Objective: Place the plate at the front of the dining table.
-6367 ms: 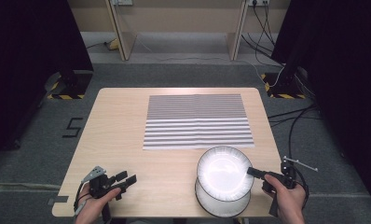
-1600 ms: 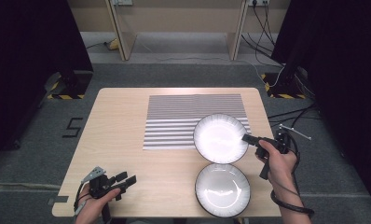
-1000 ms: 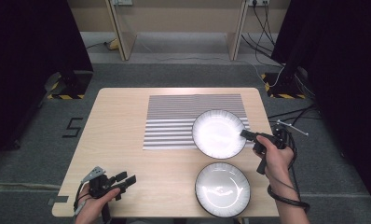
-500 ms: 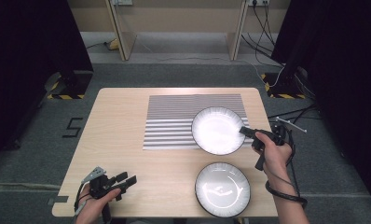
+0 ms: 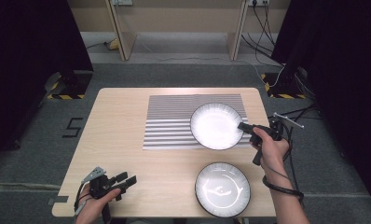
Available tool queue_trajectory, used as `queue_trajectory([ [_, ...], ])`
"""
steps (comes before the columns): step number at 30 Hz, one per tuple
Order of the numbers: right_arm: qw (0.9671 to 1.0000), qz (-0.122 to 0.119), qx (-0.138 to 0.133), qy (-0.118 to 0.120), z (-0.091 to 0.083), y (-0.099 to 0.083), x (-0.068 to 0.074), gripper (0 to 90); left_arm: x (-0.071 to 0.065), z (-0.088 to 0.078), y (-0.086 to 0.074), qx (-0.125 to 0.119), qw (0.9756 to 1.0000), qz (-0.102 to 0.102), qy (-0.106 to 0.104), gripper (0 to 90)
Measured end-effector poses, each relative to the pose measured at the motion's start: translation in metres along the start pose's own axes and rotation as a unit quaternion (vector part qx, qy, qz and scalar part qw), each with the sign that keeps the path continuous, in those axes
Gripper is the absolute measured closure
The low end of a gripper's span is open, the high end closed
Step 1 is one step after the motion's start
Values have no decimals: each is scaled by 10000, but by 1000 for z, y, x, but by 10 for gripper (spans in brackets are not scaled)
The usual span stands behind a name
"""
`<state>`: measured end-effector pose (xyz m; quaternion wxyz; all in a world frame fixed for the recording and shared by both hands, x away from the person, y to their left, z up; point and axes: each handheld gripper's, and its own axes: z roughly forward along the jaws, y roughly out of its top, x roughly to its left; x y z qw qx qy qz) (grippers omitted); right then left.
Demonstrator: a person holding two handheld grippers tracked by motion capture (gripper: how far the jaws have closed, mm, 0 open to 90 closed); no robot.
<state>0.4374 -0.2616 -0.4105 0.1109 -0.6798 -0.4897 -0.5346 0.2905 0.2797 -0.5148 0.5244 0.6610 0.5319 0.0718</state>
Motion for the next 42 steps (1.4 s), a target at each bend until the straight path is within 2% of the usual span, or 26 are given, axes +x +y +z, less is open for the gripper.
queue_trajectory([
  [42,10000,65,-40,-39,22,17,10,809,1,0,0,-1,10000,-8,-26,417],
])
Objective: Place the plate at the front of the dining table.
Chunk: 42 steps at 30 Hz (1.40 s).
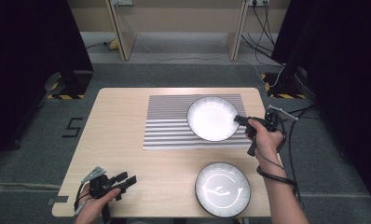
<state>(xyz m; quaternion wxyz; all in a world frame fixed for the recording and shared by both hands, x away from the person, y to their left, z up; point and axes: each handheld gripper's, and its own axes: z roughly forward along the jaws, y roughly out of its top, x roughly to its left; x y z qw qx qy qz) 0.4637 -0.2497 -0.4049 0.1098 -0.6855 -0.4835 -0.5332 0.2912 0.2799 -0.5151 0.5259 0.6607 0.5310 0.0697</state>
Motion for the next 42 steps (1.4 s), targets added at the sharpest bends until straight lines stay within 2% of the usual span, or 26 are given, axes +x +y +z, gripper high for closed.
queue_trajectory([
  [42,9999,140,-83,4,19,13,4,809,1,1,-1,18,10000,-25,-12,417],
])
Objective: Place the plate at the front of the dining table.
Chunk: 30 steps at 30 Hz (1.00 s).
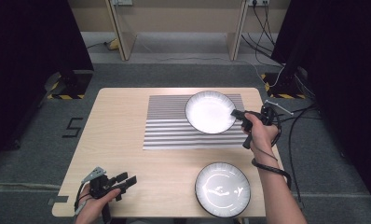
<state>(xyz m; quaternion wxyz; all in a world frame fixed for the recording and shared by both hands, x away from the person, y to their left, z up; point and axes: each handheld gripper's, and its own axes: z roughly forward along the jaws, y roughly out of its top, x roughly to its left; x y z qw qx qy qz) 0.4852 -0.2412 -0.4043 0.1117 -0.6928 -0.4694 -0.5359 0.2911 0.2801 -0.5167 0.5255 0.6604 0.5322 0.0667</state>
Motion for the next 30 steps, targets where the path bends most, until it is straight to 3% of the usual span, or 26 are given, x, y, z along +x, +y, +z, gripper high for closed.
queue_trajectory([
  [30,10000,56,-20,15,13,8,6,808,1,0,0,2,10000,-6,-7,417],
])
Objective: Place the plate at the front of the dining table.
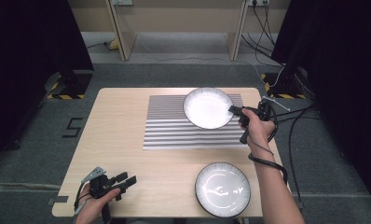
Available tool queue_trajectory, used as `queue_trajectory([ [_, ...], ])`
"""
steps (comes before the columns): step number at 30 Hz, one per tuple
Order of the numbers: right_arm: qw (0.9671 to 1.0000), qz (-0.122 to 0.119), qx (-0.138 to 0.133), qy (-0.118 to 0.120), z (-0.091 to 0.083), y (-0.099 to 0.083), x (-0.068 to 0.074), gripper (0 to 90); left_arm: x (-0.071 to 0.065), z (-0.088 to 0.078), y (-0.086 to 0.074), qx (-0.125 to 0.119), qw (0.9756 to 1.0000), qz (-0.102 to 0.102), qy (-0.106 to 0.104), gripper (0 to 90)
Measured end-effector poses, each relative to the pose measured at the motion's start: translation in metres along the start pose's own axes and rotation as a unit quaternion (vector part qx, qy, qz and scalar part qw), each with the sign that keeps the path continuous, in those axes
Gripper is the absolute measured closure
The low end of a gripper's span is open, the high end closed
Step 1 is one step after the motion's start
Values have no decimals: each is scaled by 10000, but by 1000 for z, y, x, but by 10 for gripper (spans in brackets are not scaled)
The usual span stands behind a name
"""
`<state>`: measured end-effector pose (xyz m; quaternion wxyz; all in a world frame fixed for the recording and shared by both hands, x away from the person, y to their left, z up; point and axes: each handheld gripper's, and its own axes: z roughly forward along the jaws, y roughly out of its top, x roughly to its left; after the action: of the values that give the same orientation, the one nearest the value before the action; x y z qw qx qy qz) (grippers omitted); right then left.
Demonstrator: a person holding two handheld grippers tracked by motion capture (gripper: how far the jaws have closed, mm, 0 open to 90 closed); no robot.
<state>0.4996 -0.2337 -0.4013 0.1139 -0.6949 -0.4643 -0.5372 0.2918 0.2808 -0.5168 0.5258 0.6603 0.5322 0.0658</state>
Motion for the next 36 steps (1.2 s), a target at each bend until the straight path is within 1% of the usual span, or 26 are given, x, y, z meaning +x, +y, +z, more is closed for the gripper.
queue_trajectory([
  [18,10000,43,-32,2,7,2,0,808,1,0,0,-11,10000,-8,5,416],
  [36,10000,65,-51,-38,17,7,3,807,1,0,1,-23,10000,-18,12,416],
])
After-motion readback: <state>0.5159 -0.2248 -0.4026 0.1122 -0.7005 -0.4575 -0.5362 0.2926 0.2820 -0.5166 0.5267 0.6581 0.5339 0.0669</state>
